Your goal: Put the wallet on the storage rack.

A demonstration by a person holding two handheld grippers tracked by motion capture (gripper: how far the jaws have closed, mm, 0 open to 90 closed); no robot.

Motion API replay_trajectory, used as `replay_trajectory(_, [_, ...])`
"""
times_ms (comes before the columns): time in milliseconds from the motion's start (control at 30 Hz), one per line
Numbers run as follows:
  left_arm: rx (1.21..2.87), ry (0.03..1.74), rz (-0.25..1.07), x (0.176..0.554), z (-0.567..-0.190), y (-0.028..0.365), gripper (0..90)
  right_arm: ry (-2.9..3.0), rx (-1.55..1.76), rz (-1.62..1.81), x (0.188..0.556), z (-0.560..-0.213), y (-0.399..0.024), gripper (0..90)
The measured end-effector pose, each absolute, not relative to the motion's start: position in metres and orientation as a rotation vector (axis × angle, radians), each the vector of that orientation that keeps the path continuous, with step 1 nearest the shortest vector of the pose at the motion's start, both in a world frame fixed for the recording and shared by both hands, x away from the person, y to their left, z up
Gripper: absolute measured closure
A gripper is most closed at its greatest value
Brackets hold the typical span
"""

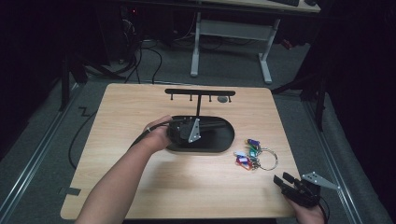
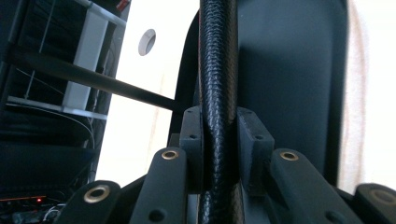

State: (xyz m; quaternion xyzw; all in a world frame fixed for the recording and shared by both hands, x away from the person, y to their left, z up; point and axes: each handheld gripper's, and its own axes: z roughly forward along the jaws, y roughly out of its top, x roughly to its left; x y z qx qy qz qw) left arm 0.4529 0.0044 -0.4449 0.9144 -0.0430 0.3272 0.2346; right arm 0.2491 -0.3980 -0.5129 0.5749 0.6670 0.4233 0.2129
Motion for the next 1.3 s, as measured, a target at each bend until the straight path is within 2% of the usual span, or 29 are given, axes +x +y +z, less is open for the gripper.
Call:
replay_trajectory(833, [2.553,-0.128,0.903,0.478,-0.469,0.008,73.5,1.852,1.611,1.164,0.249,-0.516,-0.401,49.5])
replay_trajectory(1300, [2.639,-0.073,0.758,0.474,-0.477,0.001,64.8,1.854,1.612,1.166,0.248,-0.516,-0.4,49.5])
